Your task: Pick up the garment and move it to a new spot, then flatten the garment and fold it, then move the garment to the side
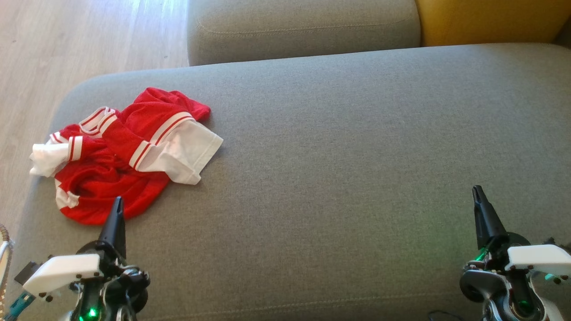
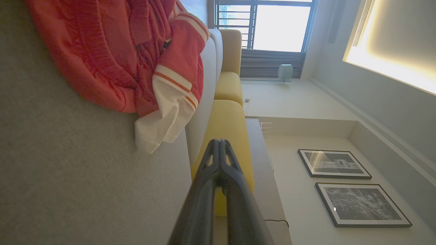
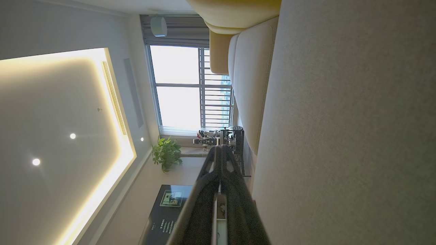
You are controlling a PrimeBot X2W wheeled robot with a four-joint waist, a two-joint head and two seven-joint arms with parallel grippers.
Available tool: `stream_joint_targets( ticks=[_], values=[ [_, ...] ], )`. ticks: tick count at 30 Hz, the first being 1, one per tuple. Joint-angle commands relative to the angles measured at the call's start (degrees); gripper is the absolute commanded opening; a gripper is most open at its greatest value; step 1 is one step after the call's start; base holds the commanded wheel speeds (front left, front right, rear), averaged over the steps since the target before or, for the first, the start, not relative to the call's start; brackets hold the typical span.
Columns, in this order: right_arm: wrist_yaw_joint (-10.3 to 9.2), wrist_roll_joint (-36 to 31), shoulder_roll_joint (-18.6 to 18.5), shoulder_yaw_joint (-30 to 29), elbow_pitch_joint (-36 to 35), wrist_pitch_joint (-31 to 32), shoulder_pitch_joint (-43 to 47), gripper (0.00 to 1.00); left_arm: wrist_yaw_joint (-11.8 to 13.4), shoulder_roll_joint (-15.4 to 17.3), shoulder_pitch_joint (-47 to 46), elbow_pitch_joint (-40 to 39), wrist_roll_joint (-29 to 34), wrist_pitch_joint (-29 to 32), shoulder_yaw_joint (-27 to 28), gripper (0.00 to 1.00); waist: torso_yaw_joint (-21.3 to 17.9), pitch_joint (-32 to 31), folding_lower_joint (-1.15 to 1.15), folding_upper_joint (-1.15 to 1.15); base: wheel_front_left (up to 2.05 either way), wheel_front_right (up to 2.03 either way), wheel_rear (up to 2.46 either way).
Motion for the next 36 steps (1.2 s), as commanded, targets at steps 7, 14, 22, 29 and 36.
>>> stream_joint_targets(
  ticks=[7,14,22,29,36],
  values=[
    [-0.10,0.0,0.0,0.0,0.2,0.0,0.0,1.00,0.0,0.0,0.0,0.2,0.0,-0.1,0.0,1.00,0.0,0.0,0.00,0.00,0.00,0.00,0.00],
    [-0.13,0.0,0.6,0.9,4.5,-0.4,3.0,1.00,0.1,-1.0,3.4,4.5,-0.1,-0.5,-0.7,1.00,0.0,-0.1,0.00,0.00,0.00,0.00,0.00],
    [-0.07,-1.8,0.5,1.9,3.4,-1.8,3.1,1.00,0.1,-0.9,3.5,3.0,2.2,-1.8,-1.6,1.00,-0.1,-0.3,0.00,0.00,0.00,0.00,0.00],
    [-0.01,-8.9,0.4,1.7,1.6,-2.9,3.0,1.00,0.7,-0.8,3.4,0.5,10.1,-3.0,-1.8,1.00,-0.1,-0.4,0.00,0.00,0.00,0.00,0.00],
    [0.04,-15.6,0.4,2.8,0.1,-4.0,3.3,1.00,1.7,-0.8,3.5,-1.3,17.1,-4.0,-3.7,1.00,-0.1,-0.5,0.00,0.00,0.00,0.00,0.00]
  ],
)
